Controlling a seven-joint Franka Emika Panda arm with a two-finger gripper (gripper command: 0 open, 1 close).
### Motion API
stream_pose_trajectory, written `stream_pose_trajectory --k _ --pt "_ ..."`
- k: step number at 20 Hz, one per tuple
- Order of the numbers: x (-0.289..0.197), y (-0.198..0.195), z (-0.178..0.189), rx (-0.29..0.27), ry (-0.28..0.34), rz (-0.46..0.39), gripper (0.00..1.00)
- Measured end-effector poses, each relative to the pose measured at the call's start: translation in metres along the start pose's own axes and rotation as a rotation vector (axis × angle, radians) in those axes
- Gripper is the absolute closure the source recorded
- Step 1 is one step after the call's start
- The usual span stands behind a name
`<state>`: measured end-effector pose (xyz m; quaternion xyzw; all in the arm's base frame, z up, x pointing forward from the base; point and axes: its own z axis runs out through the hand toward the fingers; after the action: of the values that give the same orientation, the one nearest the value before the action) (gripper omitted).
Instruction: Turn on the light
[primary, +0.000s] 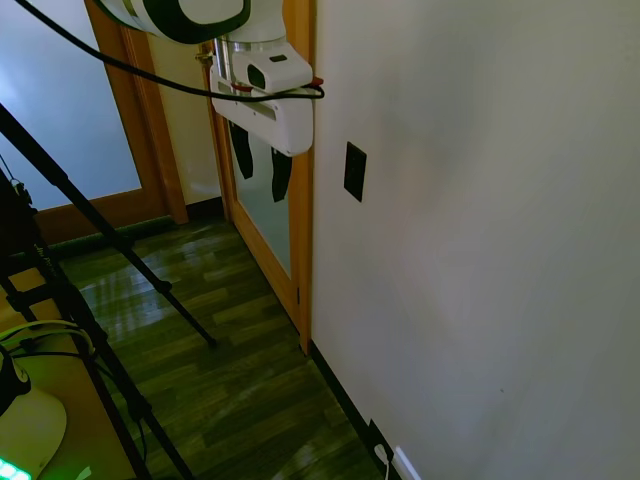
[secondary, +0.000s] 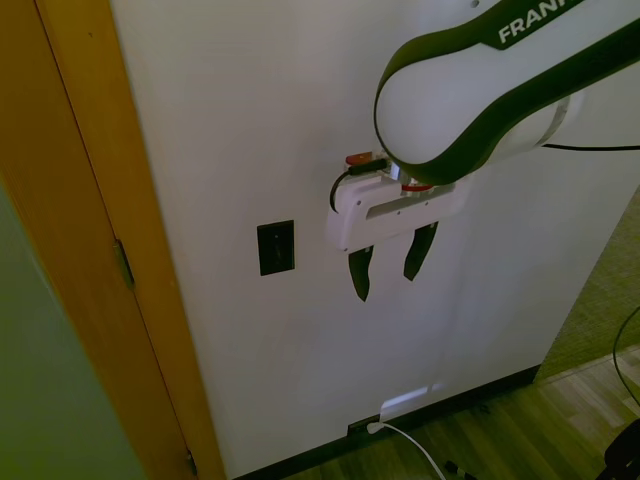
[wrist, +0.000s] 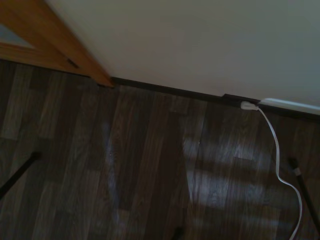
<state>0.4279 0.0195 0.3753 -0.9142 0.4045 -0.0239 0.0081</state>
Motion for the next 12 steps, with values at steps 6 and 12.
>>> stream_pose_trajectory --k 6,12 --pt "0.005 -0.025 -0.008 0.059 0.044 -0.013 0.0" --pt "0.033 -0.093 0.037 0.116 0.091 0.038 0.0"
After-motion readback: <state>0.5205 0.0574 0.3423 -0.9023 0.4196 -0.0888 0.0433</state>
